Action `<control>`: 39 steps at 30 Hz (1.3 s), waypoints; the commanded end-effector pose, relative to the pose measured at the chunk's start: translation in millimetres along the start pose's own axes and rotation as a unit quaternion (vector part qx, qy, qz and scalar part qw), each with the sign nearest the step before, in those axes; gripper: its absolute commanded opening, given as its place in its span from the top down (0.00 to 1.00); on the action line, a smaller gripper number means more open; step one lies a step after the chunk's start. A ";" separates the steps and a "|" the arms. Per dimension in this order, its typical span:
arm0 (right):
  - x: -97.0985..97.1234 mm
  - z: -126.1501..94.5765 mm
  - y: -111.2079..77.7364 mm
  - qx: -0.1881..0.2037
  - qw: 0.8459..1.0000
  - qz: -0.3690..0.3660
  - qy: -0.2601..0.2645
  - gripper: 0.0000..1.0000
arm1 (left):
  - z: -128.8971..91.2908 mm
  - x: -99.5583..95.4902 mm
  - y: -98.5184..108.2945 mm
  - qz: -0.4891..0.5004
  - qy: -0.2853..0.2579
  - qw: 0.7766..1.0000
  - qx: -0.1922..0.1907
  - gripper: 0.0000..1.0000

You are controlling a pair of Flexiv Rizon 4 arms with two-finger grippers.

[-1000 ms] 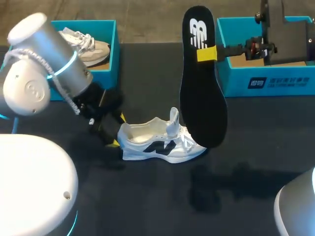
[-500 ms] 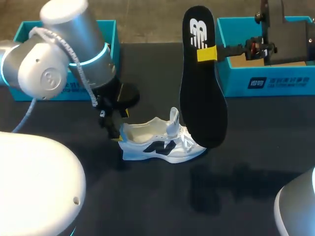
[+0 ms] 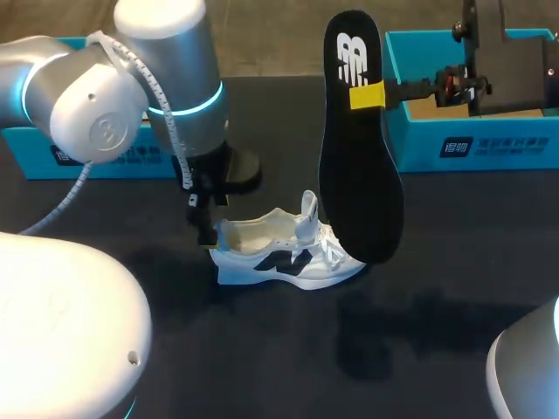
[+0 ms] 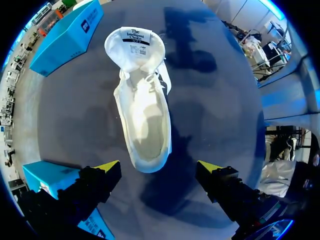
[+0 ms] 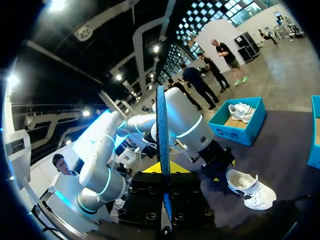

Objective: Take the shoe out of the shoebox, open the shoe tongue, remove and reinsert the insole, then place the shoe into the shoebox

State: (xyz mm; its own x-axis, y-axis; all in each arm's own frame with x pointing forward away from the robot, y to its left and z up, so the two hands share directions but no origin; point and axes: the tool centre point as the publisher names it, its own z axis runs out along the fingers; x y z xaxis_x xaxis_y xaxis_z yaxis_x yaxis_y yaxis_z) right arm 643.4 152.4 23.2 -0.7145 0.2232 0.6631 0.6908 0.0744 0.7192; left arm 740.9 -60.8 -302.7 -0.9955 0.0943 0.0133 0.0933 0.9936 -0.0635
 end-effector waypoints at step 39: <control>-1.0 2.7 1.1 0.000 1.000 0.000 0.000 1.00 | 11.4 -52.5 -51.9 0.015 -0.011 0.999 0.029 0.00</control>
State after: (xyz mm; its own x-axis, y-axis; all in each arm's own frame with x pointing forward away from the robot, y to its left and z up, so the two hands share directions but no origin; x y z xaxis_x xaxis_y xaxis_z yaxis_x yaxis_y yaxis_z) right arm 643.4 152.4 23.2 -0.7145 0.2232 0.6631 0.6907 0.0745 0.7193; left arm 777.9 -105.1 -298.5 -0.9921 0.1206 -0.0341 0.1240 0.9839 -0.1287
